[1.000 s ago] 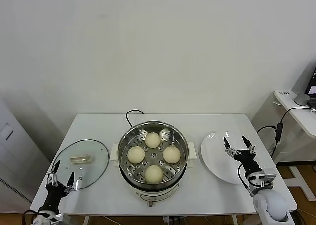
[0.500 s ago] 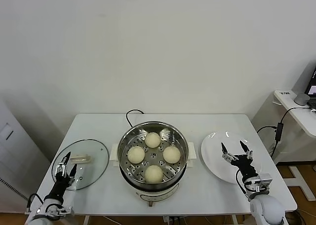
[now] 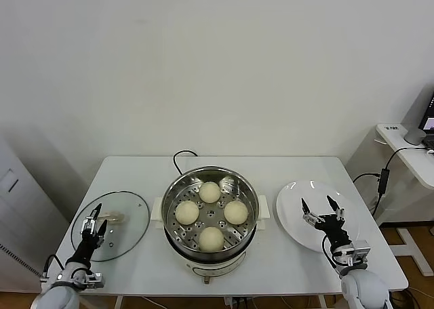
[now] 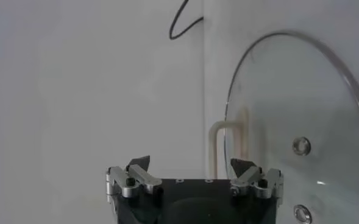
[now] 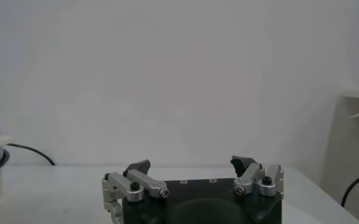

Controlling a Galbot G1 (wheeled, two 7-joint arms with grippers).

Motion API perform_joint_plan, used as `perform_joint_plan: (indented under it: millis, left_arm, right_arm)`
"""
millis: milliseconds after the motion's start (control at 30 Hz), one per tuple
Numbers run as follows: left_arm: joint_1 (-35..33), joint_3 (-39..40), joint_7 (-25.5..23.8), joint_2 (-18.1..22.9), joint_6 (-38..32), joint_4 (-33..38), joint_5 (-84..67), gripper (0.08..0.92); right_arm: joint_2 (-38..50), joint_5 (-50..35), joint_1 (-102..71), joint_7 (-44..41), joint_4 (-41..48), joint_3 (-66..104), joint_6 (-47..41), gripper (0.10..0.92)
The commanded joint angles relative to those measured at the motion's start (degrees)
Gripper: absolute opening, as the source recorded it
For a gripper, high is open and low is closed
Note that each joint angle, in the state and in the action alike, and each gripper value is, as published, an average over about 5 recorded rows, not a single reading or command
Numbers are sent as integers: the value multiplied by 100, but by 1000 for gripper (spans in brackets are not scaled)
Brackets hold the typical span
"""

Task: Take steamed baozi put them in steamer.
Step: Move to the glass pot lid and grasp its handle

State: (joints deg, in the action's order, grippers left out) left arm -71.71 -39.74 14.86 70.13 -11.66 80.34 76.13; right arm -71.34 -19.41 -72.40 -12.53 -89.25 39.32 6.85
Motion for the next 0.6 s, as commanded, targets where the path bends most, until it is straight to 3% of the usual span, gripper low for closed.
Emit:
perform_joint_plan:
  millis: [33,367,600]
  left_arm:
    - [517,31,74,-2,-47,-453,207,823]
    - [613,48,53,71,-65,-549,190,818]
    - [467,26,41,87,-129,-410,176,654]
  right_arm:
    - [-26,54,-11,-18,24,28,11,823]
    - [-20,38,-43,-60,18,129,10,823]
    - [-36,40,-55,-85,35,154,15,823]
